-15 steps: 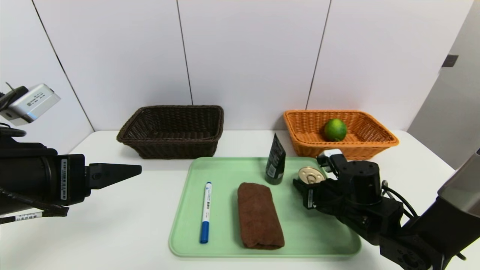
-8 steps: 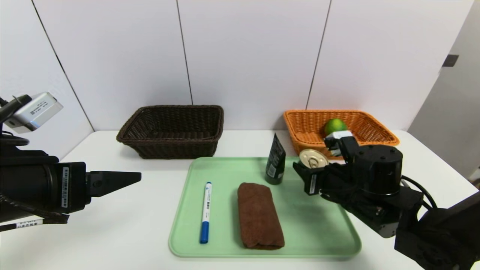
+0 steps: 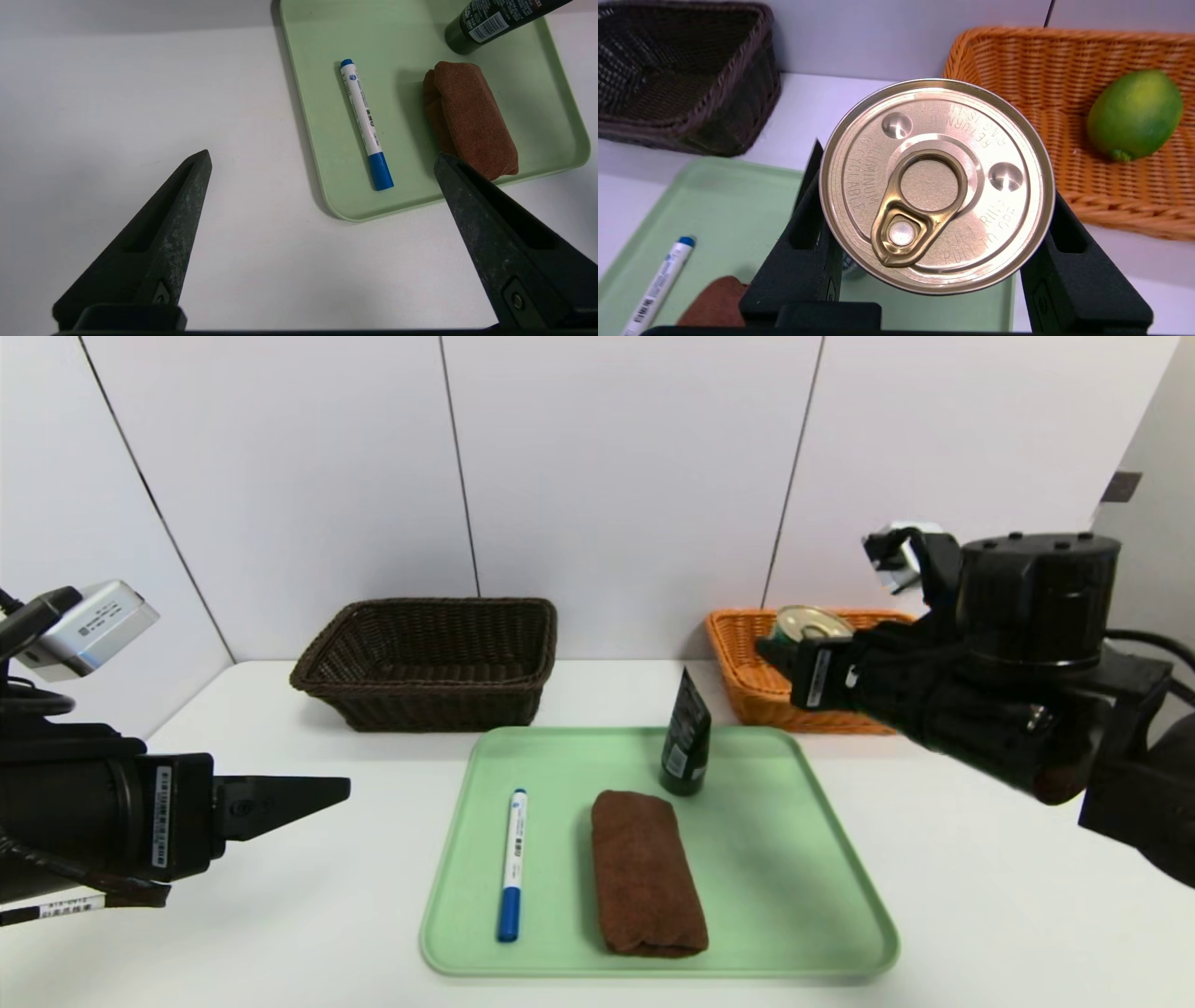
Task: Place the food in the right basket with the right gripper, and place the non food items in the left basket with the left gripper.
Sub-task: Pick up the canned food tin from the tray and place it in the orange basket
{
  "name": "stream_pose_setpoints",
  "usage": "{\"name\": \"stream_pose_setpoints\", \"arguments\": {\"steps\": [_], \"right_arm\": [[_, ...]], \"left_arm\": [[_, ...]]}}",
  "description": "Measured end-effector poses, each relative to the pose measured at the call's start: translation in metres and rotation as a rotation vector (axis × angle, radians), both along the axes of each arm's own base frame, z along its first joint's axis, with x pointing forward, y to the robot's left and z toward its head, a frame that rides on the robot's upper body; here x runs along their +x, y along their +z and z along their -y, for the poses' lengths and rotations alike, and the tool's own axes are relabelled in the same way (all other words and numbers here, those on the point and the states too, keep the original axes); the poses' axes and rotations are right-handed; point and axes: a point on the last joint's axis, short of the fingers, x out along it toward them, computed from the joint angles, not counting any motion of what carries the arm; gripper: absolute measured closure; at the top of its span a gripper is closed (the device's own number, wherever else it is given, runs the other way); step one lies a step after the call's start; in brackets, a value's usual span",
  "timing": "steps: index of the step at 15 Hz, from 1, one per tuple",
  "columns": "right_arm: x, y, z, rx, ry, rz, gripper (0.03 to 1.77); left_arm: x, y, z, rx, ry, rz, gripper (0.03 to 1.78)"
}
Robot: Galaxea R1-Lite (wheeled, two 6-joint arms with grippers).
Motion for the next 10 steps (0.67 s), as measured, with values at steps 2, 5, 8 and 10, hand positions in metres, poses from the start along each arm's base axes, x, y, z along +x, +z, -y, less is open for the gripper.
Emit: {"name": "stream_pose_setpoints", "arguments": {"steps": [2,5,8,10], "right_arm": [[0.012,0.025,0.006,0.021,-0.030,0.020,0.80],[0.040,0.033,0.014,0.009,-0.058,-0.040,0.80],[0.073,0.022,0.020,0.026,-0.102,-0.105,0.80],[0.094,0.011,0.025,0.030,-0.116,-0.163,0.80]], "left_arm": [[0.000,0.000,0.000,0.000,0.000,0.001,0.12],[0.002,0.000,0.001,0.002,-0.001,-0.003,0.12],[0.004,-0.001,0.002,0.004,-0.002,-0.008,0.12],[0.004,-0.001,0.002,0.005,-0.002,-0.010,0.12]]}}
